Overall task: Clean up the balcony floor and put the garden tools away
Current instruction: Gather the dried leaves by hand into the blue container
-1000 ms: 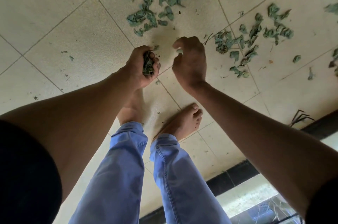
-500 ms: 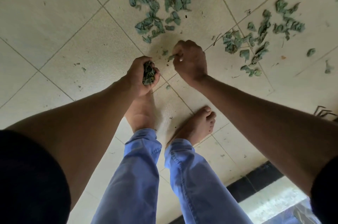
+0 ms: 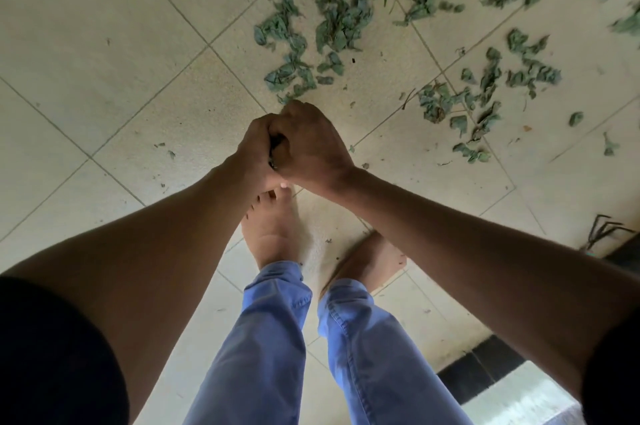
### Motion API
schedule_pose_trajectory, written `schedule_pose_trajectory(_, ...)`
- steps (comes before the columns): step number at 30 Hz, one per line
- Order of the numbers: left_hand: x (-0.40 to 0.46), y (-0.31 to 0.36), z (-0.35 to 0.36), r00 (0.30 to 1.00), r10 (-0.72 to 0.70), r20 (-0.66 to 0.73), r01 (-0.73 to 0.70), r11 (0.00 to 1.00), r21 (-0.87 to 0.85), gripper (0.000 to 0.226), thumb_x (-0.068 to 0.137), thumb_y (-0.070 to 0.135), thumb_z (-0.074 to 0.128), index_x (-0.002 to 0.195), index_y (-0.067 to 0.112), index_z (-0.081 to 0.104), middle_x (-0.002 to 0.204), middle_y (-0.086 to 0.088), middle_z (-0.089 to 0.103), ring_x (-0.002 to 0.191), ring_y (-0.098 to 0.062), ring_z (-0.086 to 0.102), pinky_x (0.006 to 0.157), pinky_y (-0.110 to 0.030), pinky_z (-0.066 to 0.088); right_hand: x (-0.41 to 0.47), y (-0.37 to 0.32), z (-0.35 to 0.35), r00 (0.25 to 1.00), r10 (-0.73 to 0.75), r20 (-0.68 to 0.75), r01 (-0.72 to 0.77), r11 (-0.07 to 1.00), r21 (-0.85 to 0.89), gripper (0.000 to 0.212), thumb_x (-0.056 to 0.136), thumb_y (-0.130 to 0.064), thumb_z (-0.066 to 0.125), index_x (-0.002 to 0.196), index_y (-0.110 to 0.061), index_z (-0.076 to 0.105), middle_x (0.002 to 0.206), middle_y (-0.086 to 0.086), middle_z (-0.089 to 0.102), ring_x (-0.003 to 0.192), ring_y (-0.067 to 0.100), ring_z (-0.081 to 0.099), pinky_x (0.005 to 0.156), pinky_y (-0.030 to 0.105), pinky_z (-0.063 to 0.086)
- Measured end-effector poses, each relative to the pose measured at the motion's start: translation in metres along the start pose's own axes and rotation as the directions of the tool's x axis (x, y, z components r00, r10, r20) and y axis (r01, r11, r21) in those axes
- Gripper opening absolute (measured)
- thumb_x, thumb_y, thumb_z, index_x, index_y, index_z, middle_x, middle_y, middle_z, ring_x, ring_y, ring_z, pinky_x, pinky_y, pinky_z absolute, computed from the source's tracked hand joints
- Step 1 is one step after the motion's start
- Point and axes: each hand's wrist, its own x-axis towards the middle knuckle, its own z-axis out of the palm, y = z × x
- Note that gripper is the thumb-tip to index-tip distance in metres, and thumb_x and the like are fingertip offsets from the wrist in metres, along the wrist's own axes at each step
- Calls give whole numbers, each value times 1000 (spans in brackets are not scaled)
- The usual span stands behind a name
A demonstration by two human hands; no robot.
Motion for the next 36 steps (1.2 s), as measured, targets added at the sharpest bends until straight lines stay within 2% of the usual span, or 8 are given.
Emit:
schedule_pose_trajectory(3, 5, 10, -9, 1000, 10, -12, -10, 1000, -21, 13, 94, 20, 60, 82, 16, 61, 73, -1, 60, 69, -14, 63, 57, -23, 54, 18, 18, -8, 1000, 8, -16, -8, 1000, -22, 23, 79, -7, 57, 97, -11, 71, 95, 6, 63, 89, 21, 58, 75, 31, 53)
schedule_pose_trajectory(8, 16, 16, -33, 998, -55, 5, 55, 994, -90, 32, 96, 22, 63, 66, 17, 53, 65, 3, 49, 58, -9, 52, 44, -19, 47, 60, 45, 10, 996, 45, 77, -12, 926, -378, 53, 83, -4, 62, 133, -19, 56, 138, 16, 46, 117, 35, 48, 84, 41, 54)
schedule_pose_trajectory(17, 12, 16, -62, 997, -78, 1, 78, 995, -56, 32, 97, 24, 62, 67, 17, 52, 63, 1, 51, 59, -10, 53, 45, -18, 47, 62, 43, 30, 986, -11, 163, 94, 858, -506, 41, 79, 9, 64, 116, -7, 59, 126, 17, 50, 110, 35, 52, 63, 35, 43)
schedule_pose_trajectory(22, 9, 9, -61, 996, -87, 15, 88, 992, -86, 33, 97, 25, 63, 66, 17, 52, 64, 0, 51, 59, -11, 53, 47, -18, 47, 41, 57, 28, 994, 57, 88, -26, 945, -325, 32, 83, 12, 58, 108, -8, 65, 114, 13, 58, 100, 30, 58, 66, 33, 42)
schedule_pose_trajectory(26, 9, -10, -47, 995, -96, -19, 94, 992, -79, 30, 99, 31, 58, 71, 22, 52, 68, 6, 51, 55, -7, 55, 45, -14, 45, 19, 52, 14, 974, 227, -21, -225, 972, 61, 22, 81, 5, 63, 91, -12, 74, 93, 3, 71, 84, 19, 67, 73, 37, 57)
schedule_pose_trajectory(31, -2, -15, -24, 997, -48, 60, 59, 982, -182, 16, 96, 20, 57, 84, 12, 62, 76, -3, 58, 62, -14, 59, 53, -21, 52, -11, 7, -23, 909, 405, 96, -370, 682, 631, 20, 75, 0, 79, 86, -17, 78, 82, -4, 76, 82, 12, 74, 79, 35, 63)
schedule_pose_trajectory(34, -11, -19, -8, 997, 7, 82, 4, 992, -130, 35, 99, 15, 46, 70, 9, 65, 62, -3, 62, 54, -13, 63, 49, -21, 50, -28, -10, -24, 909, 402, 111, -376, 676, 634, 24, 76, 4, 76, 85, -18, 77, 81, -6, 76, 80, 8, 73, 76, 28, 61)
schedule_pose_trajectory(36, -17, -22, 1, 991, 1, 137, 17, 992, -127, 50, 100, 17, 45, 53, 11, 62, 53, -2, 57, 49, -14, 61, 46, -21, 48, -35, -12, -17, 924, 383, 19, -331, 773, 541, 23, 77, 6, 71, 85, -15, 77, 80, -6, 74, 76, 5, 70, 71, 25, 59)
